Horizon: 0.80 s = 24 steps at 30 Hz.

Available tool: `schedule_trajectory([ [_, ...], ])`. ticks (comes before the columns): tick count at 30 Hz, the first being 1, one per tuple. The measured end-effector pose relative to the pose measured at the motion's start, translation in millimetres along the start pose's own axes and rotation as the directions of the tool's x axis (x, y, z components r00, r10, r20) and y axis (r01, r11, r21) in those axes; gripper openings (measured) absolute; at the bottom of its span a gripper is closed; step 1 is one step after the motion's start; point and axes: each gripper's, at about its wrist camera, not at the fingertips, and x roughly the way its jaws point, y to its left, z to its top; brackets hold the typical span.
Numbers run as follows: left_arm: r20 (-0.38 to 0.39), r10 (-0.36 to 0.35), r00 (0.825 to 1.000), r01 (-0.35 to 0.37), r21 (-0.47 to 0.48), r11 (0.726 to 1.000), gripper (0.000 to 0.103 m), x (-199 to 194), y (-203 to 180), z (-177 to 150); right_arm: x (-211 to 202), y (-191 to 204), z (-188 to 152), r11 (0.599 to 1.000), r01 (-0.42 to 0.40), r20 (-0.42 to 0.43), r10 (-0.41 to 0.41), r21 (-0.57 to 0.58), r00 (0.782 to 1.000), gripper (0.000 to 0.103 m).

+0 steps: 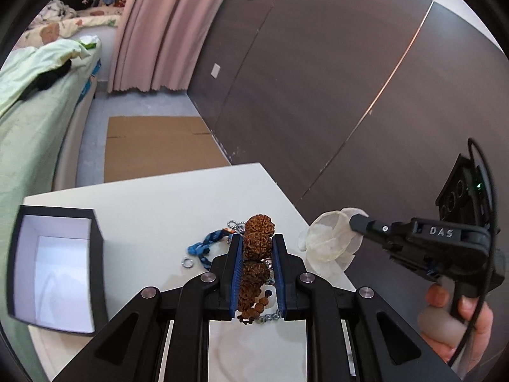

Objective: Organize jewelry
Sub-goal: 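Grasp the brown bead bracelet with the left gripper while the right gripper holds the tissue aside, then carry the bead bracelet toward the black box with the left gripper while the right drops the tissue in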

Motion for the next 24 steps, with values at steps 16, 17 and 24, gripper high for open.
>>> schedule_trajectory([
  [16,0.146,0.069,0.987,-0.061,-0.062,0.996,0.018,-78,31,7,10,53,-35,0.979,-0.167,-0.028,0.164,-0.12,0.986,0.003],
  [17,0.155,0.078,0.985,-0.068,-0.068,0.995,0.018,-83,34,8,11,59,-38,0.975,-0.177,-0.029,0.175,-0.135,0.984,0.003],
  [24,0.193,0.117,0.974,-0.095,-0.12,0.988,0.018,-113,60,7,19,93,-53,0.949,-0.242,-0.032,0.241,-0.204,0.97,0.003],
])
